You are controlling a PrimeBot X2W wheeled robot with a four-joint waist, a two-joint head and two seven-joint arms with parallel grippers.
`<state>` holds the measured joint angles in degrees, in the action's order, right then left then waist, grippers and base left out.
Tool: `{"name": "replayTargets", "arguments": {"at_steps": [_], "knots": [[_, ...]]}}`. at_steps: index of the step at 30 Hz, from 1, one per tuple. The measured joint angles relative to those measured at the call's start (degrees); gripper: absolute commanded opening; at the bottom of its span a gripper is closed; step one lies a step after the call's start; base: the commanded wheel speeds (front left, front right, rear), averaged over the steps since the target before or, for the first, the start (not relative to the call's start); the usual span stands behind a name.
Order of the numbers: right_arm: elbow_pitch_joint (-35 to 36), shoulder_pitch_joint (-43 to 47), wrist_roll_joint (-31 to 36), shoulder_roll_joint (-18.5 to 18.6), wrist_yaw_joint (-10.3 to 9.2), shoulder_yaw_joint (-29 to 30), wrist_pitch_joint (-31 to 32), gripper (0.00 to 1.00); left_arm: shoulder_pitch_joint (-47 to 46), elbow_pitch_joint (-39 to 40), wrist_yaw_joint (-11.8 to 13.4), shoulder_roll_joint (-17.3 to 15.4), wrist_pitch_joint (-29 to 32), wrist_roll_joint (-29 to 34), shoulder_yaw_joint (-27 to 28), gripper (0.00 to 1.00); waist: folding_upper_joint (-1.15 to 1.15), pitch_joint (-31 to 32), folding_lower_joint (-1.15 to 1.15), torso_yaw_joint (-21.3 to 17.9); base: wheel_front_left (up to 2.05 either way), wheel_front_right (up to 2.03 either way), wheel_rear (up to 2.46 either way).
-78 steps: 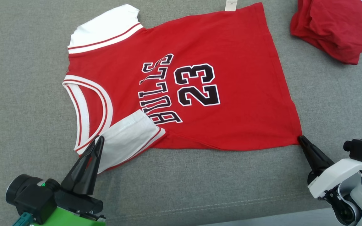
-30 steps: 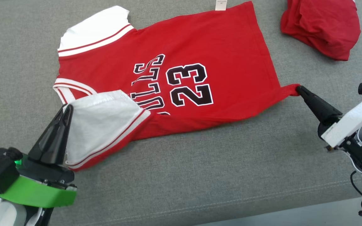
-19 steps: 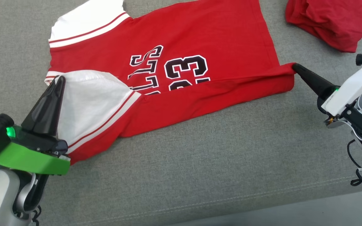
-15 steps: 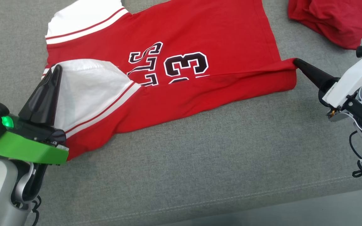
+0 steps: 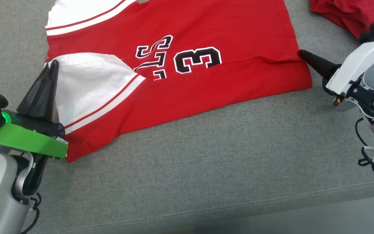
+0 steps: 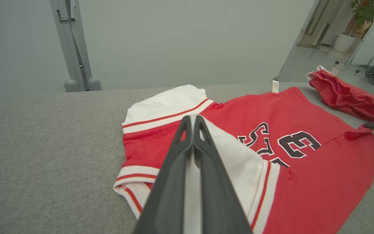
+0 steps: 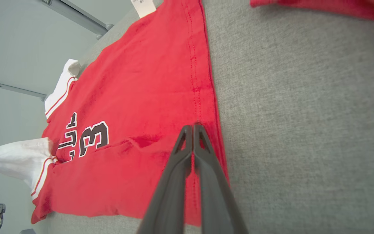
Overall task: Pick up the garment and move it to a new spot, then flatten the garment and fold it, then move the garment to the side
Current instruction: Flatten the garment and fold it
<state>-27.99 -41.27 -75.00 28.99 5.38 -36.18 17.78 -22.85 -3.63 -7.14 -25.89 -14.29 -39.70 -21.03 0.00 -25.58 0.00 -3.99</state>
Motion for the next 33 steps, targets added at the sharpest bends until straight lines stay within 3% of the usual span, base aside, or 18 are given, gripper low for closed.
{"name": "replayTargets", "arguments": {"at_steps": [1,2,3,4,5,6,19,33], "knots": [[-0.53,-0.36,0.21,-0.08,0.0,0.01,-0.01,0.07,-0.24,-0.21,0.0,0.07,-0.14,-0.18,-0.13,0.07,0.0,-0.05,0.0,0.05,0.0,0.0,0.0],[-0.93,-0.73,0.48,-0.09,0.0,0.05,-0.01,0.22,-0.56,-0.43,0.0,0.16,-0.14,-0.59,-0.16,0.27,0.0,-0.1,0.0,0.1,0.0,0.0,0.0],[-1.29,-1.05,0.56,-0.1,0.04,0.09,-0.1,0.36,-0.82,-0.68,0.0,0.29,-0.14,-1.21,-0.14,0.38,0.0,-0.13,0.0,0.16,0.0,0.0,0.0],[-1.64,-1.35,0.91,-0.1,0.08,0.13,-0.26,0.42,-0.97,-0.9,0.0,0.31,-0.14,-1.46,-0.13,0.48,0.0,-0.16,0.0,0.2,0.0,0.0,0.0],[-2.02,-1.73,1.15,-0.12,0.09,0.26,-0.53,0.8,-1.02,-1.19,0.0,0.33,-0.14,-1.46,-0.02,0.91,0.0,-0.18,0.0,0.24,0.0,0.0,0.0],[-2.34,-2.05,1.4,-0.11,0.12,0.44,-1.02,1.0,-1.05,-1.41,0.0,0.35,-0.14,-1.46,0.11,1.0,0.0,-0.19,0.0,0.27,0.0,0.0,0.0],[-6.1,-3.46,2.08,-1.14,0.75,2.37,-6.24,1.0,-1.56,-0.34,0.0,2.04,-0.15,-1.45,3.18,1.0,0.0,-0.16,0.0,0.17,0.0,0.0,0.0],[-1.48,-2.86,7.58,3.16,1.67,0.91,-13.62,1.0,0.58,0.57,0.0,2.99,-0.22,1.72,5.5,1.0,0.0,2.14,0.0,-0.07,0.0,0.0,0.0]]}}
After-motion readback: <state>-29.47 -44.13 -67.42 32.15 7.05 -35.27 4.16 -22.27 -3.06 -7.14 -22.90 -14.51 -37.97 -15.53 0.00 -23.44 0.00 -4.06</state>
